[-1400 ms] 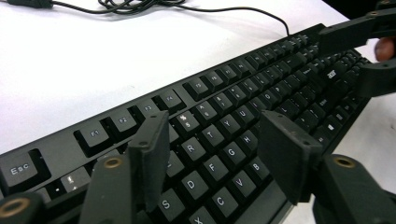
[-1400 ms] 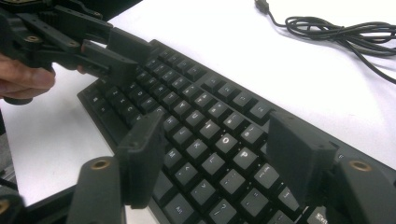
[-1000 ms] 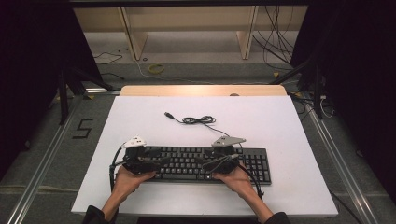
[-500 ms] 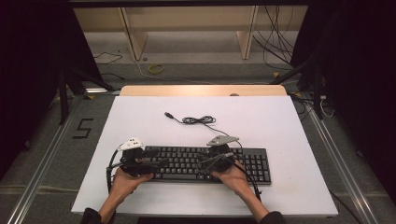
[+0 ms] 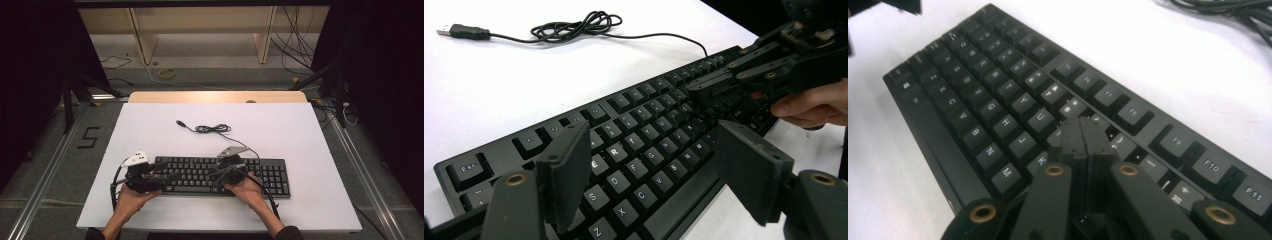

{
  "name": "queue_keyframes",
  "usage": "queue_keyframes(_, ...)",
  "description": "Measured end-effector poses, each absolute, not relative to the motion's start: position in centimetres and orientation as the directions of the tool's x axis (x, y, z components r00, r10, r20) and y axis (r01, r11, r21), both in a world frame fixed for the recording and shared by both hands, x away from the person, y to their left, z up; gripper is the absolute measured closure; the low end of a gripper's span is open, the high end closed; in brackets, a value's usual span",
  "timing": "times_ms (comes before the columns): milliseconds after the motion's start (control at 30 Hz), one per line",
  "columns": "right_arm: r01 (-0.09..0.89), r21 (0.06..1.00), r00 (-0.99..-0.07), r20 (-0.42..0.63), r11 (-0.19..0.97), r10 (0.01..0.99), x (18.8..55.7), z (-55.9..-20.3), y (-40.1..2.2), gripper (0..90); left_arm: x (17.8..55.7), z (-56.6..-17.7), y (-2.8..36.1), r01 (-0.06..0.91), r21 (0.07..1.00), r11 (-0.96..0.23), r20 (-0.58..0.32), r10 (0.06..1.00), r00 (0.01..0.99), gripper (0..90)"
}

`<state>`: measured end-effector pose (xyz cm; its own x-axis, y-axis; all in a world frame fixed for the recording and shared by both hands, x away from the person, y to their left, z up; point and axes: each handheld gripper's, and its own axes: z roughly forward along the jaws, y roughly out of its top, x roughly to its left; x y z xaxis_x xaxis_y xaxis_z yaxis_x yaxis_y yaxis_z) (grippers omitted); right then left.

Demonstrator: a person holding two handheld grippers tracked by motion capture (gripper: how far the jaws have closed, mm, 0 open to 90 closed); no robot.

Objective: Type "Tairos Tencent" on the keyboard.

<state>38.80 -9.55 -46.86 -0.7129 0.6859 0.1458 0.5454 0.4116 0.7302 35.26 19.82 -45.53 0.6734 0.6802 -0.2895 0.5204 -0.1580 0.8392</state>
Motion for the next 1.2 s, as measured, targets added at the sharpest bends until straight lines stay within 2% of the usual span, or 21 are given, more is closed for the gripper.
queue_keyframes(700,0.55,0.71,-0.708,0.117,0.44,0.697,39.0,-47.8,-9.1,90.0,34.1,-45.8,20.4,0.522,0.839,-0.154,-0.293,0.681,0.671,31.4)
queue_keyframes(1033,0.566,0.725,-0.693,0.159,0.393,0.703,38.9,-47.4,-9.4,90.0,34.3,-45.9,20.7,0.524,0.839,-0.143,-0.295,0.69,0.661,31.7)
queue_keyframes(1200,0.555,0.748,-0.693,0.173,0.364,0.7,38.7,-46.7,-9.7,86.8,34.5,-46.0,20.8,0.527,0.838,-0.14,-0.292,0.701,0.65,32.5)
